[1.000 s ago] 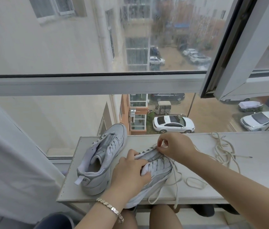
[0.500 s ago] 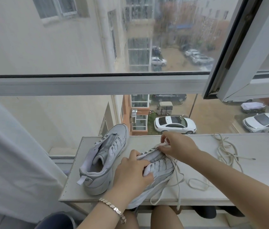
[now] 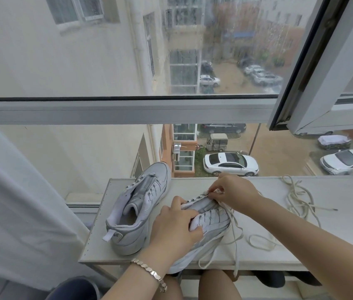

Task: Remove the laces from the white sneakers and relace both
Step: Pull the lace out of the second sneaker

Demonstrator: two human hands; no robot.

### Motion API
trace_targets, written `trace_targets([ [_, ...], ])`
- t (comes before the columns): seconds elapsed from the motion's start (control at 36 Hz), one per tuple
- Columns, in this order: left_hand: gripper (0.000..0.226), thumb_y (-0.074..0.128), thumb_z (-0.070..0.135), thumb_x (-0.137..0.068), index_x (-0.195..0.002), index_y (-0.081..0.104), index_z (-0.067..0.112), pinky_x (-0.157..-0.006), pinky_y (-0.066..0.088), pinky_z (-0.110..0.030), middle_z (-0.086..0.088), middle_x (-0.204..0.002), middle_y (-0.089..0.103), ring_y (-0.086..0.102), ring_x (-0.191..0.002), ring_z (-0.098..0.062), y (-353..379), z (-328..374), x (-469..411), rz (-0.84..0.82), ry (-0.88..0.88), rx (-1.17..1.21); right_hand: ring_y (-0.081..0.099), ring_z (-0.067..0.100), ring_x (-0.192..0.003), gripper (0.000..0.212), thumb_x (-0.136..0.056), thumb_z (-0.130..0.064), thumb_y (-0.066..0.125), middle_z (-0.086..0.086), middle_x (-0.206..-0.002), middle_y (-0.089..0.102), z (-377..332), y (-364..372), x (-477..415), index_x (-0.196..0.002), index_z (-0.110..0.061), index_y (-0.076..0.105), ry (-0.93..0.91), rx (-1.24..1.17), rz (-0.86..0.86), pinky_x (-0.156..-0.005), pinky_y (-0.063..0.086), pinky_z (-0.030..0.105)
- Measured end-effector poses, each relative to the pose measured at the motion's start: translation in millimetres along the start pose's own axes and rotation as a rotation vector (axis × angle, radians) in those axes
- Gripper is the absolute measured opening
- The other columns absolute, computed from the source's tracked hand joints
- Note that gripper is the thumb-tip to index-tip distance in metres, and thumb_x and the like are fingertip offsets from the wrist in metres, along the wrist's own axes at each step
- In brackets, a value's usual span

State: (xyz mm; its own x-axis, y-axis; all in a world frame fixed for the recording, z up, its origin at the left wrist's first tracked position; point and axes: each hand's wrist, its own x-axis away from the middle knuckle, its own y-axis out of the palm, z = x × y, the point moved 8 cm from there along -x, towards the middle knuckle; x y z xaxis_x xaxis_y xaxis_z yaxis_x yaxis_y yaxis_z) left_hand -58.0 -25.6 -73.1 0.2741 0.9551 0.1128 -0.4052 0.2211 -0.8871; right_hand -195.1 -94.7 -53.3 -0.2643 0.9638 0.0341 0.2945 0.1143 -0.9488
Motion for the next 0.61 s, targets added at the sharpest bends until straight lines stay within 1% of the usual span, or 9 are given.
trace_targets([
  [0.11, 0.021, 0.050, 0.041, -0.086, -0.102, 0.061, 0.031, -0.082, 0.038, -0.029, 0.010, -0.121, 0.034, 0.040, -0.100, -0.018, 0, 0, 0, -0.004, 0.000, 0.000, 0.055, 0.013, -0.084, 0.020, -0.090, -0.037, 0.058, -0.012, -0.091, 0.044, -5, -4, -2, -0.101, -0.024, 0.069, -0.031, 0.063, 0.011, -0.062, 0.033, 0.023],
  [0.22, 0.022, 0.050, 0.042, -0.087, -0.104, 0.061, 0.034, -0.083, 0.037, -0.027, 0.011, -0.124, 0.032, 0.039, -0.102, -0.017, 1, 0, 0, -0.018, -0.002, 0.004, 0.060, 0.019, -0.091, 0.023, -0.097, -0.028, 0.046, -0.003, -0.113, 0.050, -8, -4, 2, -0.114, -0.020, 0.059, -0.081, 0.368, 0.037, -0.058, 0.033, 0.026],
  [0.28, 0.022, 0.049, 0.042, -0.087, -0.103, 0.061, 0.032, -0.081, 0.036, -0.027, 0.012, -0.123, 0.032, 0.038, -0.101, -0.017, 1, -1, 1, -0.021, -0.001, 0.007, 0.059, 0.019, -0.092, 0.024, -0.099, -0.028, 0.042, -0.001, -0.111, 0.051, -8, -9, 3, -0.114, -0.019, 0.059, -0.112, 0.467, 0.066, -0.057, 0.032, 0.026],
  [0.33, 0.020, 0.049, 0.041, -0.087, -0.101, 0.061, 0.032, -0.079, 0.035, -0.027, 0.012, -0.122, 0.033, 0.038, -0.100, -0.016, 1, -1, 0, -0.018, -0.003, 0.013, 0.059, 0.019, -0.092, 0.027, -0.100, -0.030, 0.039, -0.002, -0.106, 0.053, -5, -17, 4, -0.113, -0.021, 0.061, -0.136, 0.500, 0.087, -0.056, 0.032, 0.026],
  [0.42, 0.020, 0.049, 0.041, -0.087, -0.101, 0.061, 0.034, -0.079, 0.037, -0.027, 0.012, -0.122, 0.033, 0.039, -0.100, -0.017, 1, -2, 0, -0.016, -0.005, 0.021, 0.061, 0.017, -0.090, 0.033, -0.100, -0.037, 0.034, -0.004, -0.104, 0.055, 11, -36, 7, -0.110, -0.022, 0.062, -0.067, 0.514, 0.114, -0.057, 0.035, 0.025],
  [0.47, 0.022, 0.049, 0.042, -0.087, -0.104, 0.061, 0.035, -0.081, 0.038, -0.027, 0.012, -0.123, 0.032, 0.040, -0.101, -0.016, 2, -3, 0, -0.022, -0.002, 0.015, 0.061, 0.018, -0.086, 0.034, -0.100, -0.038, 0.034, -0.004, -0.102, 0.055, 32, -50, 10, -0.105, -0.023, 0.064, 0.036, 0.472, 0.123, -0.059, 0.036, 0.026],
  [0.5, 0.023, 0.049, 0.042, -0.087, -0.106, 0.061, 0.036, -0.082, 0.038, -0.027, 0.012, -0.124, 0.032, 0.040, -0.102, -0.016, 3, -3, 0, -0.025, 0.000, 0.012, 0.060, 0.020, -0.084, 0.033, -0.099, -0.038, 0.037, -0.003, -0.099, 0.056, 45, -58, 13, -0.099, -0.021, 0.066, 0.101, 0.395, 0.142, -0.060, 0.036, 0.026],
  [0.56, 0.025, 0.049, 0.043, -0.087, -0.108, 0.060, 0.036, -0.083, 0.038, -0.027, 0.013, -0.125, 0.031, 0.039, -0.104, -0.016, 3, -3, -1, -0.031, 0.004, 0.007, 0.058, 0.024, -0.077, 0.032, -0.097, -0.034, 0.043, 0.001, -0.084, 0.057, 70, -71, 20, -0.086, -0.016, 0.068, 0.245, 0.158, 0.191, -0.059, 0.036, 0.029],
  [0.61, 0.024, 0.050, 0.042, -0.087, -0.107, 0.061, 0.035, -0.084, 0.038, -0.027, 0.013, -0.125, 0.031, 0.039, -0.103, -0.016, 3, -1, -1, -0.036, 0.013, 0.006, 0.055, 0.028, -0.067, 0.032, -0.096, -0.025, 0.045, 0.006, -0.066, 0.057, 93, -74, 26, -0.080, -0.009, 0.067, 0.394, -0.082, 0.218, -0.058, 0.035, 0.031],
])
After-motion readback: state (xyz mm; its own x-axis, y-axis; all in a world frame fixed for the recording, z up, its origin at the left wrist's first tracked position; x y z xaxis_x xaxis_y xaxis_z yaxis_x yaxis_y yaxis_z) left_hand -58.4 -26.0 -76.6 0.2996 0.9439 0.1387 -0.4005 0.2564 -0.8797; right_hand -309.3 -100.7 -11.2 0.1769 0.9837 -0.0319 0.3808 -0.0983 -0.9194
